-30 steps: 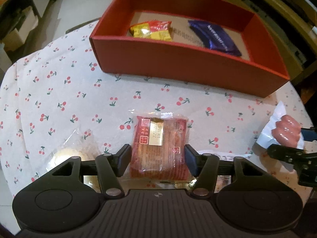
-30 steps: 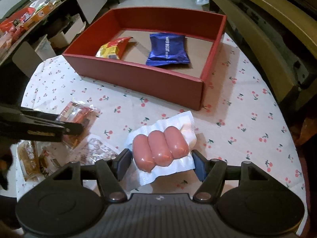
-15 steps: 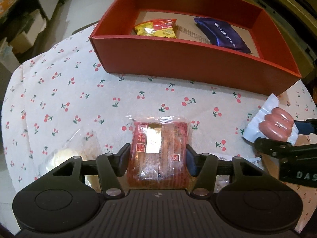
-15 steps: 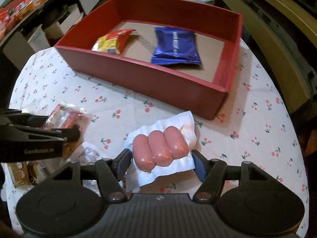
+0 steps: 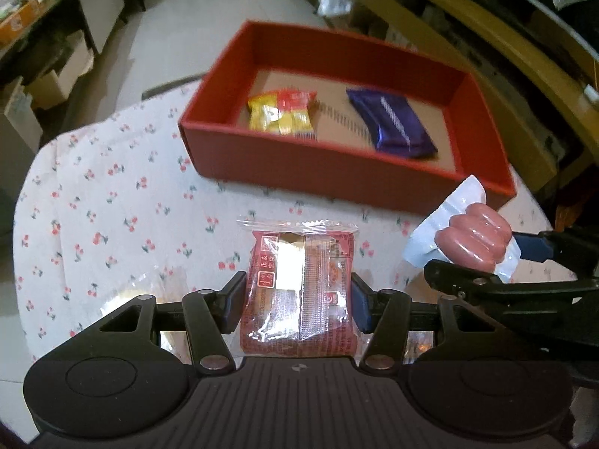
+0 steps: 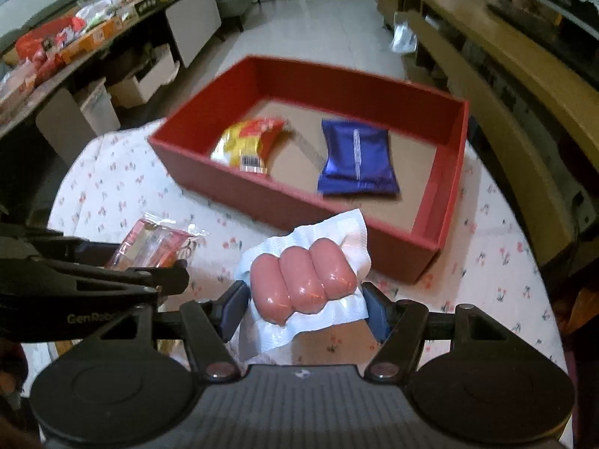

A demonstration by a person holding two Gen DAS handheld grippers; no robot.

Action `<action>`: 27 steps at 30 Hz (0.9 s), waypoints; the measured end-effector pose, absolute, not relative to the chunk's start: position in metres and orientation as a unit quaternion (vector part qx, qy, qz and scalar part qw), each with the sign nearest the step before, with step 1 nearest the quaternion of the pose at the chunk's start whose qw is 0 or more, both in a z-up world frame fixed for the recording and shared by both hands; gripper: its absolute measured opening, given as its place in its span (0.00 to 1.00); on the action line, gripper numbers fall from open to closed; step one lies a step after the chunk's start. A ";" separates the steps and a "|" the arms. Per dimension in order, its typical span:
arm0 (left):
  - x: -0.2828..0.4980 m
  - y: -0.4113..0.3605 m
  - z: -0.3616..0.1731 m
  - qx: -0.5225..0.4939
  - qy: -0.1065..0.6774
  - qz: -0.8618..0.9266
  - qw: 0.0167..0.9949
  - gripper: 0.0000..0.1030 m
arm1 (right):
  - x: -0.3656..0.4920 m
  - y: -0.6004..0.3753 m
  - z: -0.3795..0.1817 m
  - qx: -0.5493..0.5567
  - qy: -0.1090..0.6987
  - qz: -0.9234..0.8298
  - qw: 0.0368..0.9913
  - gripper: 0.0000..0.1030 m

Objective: Organize snacks
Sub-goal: 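Lower both held snacks into the red box and open both tools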

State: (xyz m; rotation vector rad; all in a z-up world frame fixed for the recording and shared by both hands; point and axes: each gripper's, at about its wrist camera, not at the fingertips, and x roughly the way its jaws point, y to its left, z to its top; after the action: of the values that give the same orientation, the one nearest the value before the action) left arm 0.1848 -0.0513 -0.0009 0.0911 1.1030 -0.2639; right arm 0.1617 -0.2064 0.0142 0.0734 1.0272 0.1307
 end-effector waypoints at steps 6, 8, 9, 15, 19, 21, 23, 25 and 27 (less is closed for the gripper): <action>0.191 -0.050 0.019 0.029 0.500 -0.118 0.857 0.61 | 0.168 -0.208 0.032 0.048 0.465 0.060 0.882 0.75; 0.193 -0.052 0.025 0.030 0.490 -0.116 0.863 0.61 | 0.170 -0.208 0.037 0.049 0.456 0.056 0.887 0.75; 0.195 -0.054 0.028 0.032 0.484 -0.114 0.867 0.61 | 0.172 -0.209 0.040 0.049 0.451 0.053 0.890 0.75; 0.207 -0.065 0.045 0.037 0.457 -0.109 0.882 0.60 | 0.183 -0.219 0.054 0.064 0.426 0.033 0.902 0.75; 0.217 -0.073 0.053 0.037 0.443 -0.109 0.889 0.60 | 0.194 -0.229 0.061 0.078 0.411 0.022 0.908 0.74; 0.224 -0.078 0.056 0.040 0.435 -0.106 0.893 0.60 | 0.200 -0.232 0.063 0.082 0.406 0.018 0.910 0.74; 0.230 -0.080 0.057 0.039 0.430 -0.103 0.896 0.60 | 0.208 -0.234 0.065 0.080 0.401 0.012 0.913 0.74; 0.237 -0.082 0.058 0.036 0.429 -0.101 0.897 0.60 | 0.215 -0.235 0.066 0.076 0.396 0.007 0.915 0.74; 0.245 -0.085 0.057 0.035 0.427 -0.101 0.898 0.60 | 0.222 -0.237 0.067 0.076 0.392 0.001 0.917 0.74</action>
State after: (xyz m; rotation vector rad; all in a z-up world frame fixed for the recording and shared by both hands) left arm 0.2451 -0.0855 0.0574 0.0724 0.8845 -0.2083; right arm 0.2221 -0.2370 0.0670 0.1566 0.8067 0.0018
